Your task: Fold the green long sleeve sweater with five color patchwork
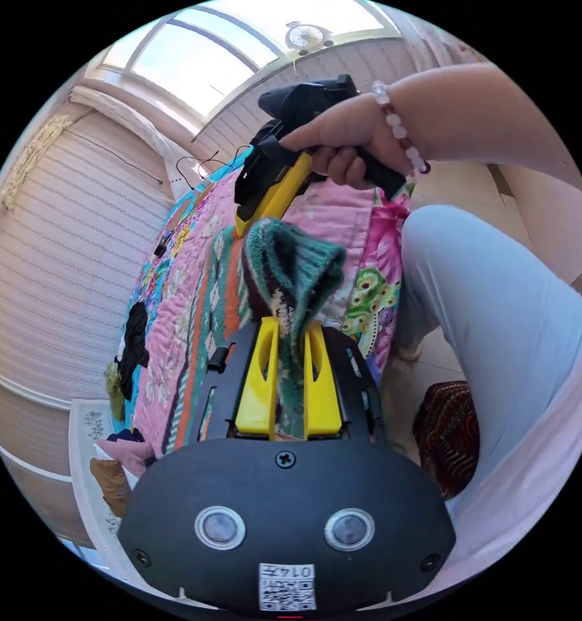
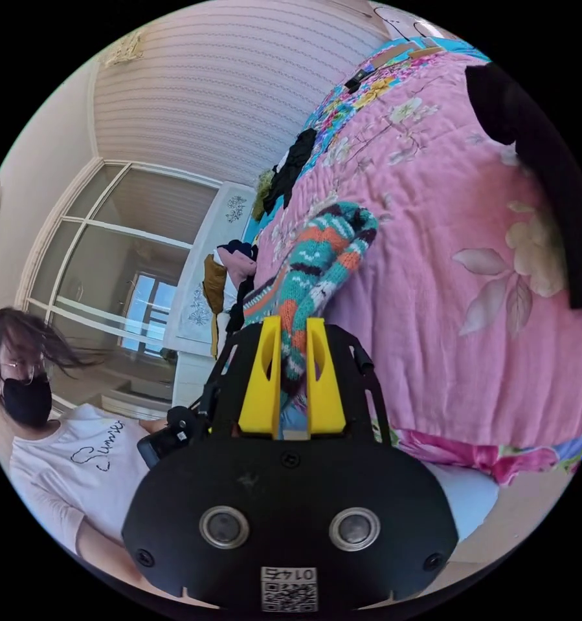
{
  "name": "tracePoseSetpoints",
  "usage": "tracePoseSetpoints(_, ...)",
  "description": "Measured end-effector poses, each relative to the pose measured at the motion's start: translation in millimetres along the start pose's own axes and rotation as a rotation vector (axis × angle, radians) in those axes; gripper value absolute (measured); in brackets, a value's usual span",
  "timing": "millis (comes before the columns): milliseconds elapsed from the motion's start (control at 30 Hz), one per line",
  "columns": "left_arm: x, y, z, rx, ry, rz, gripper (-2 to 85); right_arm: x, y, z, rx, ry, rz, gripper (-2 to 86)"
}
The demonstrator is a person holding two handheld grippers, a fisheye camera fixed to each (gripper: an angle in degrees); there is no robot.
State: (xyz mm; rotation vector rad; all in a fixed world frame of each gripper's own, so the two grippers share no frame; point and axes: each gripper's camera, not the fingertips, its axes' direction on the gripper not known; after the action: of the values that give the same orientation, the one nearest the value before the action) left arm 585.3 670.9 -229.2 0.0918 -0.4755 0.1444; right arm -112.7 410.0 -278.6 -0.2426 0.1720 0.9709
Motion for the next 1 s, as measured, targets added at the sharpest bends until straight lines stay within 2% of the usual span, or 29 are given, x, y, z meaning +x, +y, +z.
tracePoseSetpoints(200,-56.1,13.8,-32.8,0.204,0.366,-0.234,6.3,-38.9,28.3,-54.2,0.126,0.017,0.010,6.4)
tracePoseSetpoints(333,-79.8,55.5,-41.3,0.230,0.338,-0.313,6.3,-98.8,12.2,-32.7,0.070,0.113,-0.102,6.5)
tracePoseSetpoints(433,-115.5,115.3,-57.3,0.240,0.288,-0.499,6.3,-164.4,-13.6,25.8,-0.041,0.118,-0.301,6.6)
tracePoseSetpoints(533,-157.9,193.1,-69.8,0.179,0.214,-0.783,6.5,-228.4,-34.8,101.0,-0.181,0.065,-0.495,6.8)
tracePoseSetpoints(600,-180.6,253.0,-68.8,0.088,0.142,-0.970,7.3,-257.5,-44.1,149.9,-0.258,0.009,-0.547,7.0)
tracePoseSetpoints(667,-191.5,288.1,-62.8,0.011,0.120,-1.043,7.7,-286.8,-52.9,217.4,-0.410,-0.050,-0.589,7.0)
tracePoseSetpoints(733,-198.6,312.9,-55.3,-0.026,0.151,-1.074,7.7,-307.8,-56.8,257.3,-0.560,-0.023,-0.612,6.5)
tracePoseSetpoints(800,-205.9,336.3,-48.0,-0.049,0.214,-1.133,7.6,-331.0,-59.1,269.4,-0.569,0.023,-0.639,6.0)
tracePoseSetpoints(1000,-217.8,371.8,-66.9,0.013,0.280,-1.170,8.0,-394.0,-74.4,234.3,-0.380,0.208,-0.762,5.8)
